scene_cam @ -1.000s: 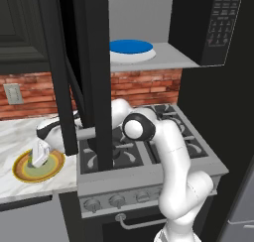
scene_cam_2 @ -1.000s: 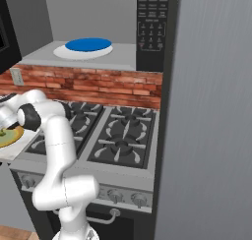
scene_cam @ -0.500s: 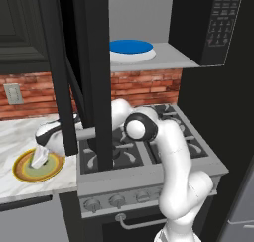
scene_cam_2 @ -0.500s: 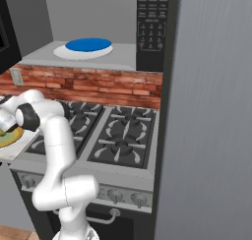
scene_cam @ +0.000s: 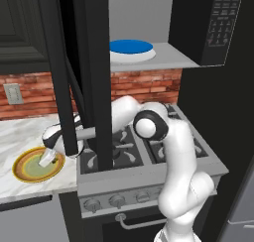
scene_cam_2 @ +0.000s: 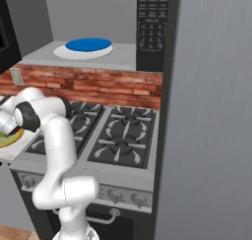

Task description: Pick the broccoli from the counter and place it in the microwave. Then turn on the microwave.

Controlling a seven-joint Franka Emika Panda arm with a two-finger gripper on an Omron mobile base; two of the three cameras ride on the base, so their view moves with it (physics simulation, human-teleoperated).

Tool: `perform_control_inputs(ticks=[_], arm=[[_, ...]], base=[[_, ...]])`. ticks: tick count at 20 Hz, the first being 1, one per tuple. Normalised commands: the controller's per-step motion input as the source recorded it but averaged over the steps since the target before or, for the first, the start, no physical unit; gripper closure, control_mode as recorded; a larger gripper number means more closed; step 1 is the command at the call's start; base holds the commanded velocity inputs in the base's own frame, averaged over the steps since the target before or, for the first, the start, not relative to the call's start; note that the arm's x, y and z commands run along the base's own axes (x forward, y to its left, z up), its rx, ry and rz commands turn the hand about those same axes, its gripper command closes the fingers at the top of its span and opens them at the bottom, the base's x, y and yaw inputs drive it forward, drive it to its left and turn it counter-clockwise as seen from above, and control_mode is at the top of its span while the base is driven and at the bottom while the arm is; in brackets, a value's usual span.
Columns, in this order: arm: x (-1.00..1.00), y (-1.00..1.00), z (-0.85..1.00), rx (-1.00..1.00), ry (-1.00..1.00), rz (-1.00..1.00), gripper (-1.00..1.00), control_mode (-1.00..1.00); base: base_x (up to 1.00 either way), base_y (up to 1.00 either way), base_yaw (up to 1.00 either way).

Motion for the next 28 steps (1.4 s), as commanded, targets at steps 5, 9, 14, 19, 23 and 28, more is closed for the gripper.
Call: perform_control_inputs(ticks=[5, 9, 14, 19, 23, 28], arm=[[-0.35, -0.25, 0.45, 0.1, 0.0, -0.09, 1.0, -1.0], [-0.4, -0.22, 0.98, 0.18, 0.0, -0.07, 1.0, -1.0], [-0.21, -0.63, 0.9, 0.08, 0.0, -0.14, 1.0, -1.0], [-0.02, -0.87, 0.25, 0.0, 0.0, -0.14, 1.0, -1.0], [-0.01, -0.92, 0.11, 0.0, 0.0, -0.12, 1.0, -1.0], [-0.01, -0.94, 0.41, 0.0, 0.0, -0.11, 1.0, -1.0]], base=[[0.0, 0.0, 0.0], [0.0, 0.0, 0.0], [0.0, 0.0, 0.0], [0.0, 0.0, 0.0], [0.0, 0.0, 0.0], [0.0, 0.0, 0.0]])
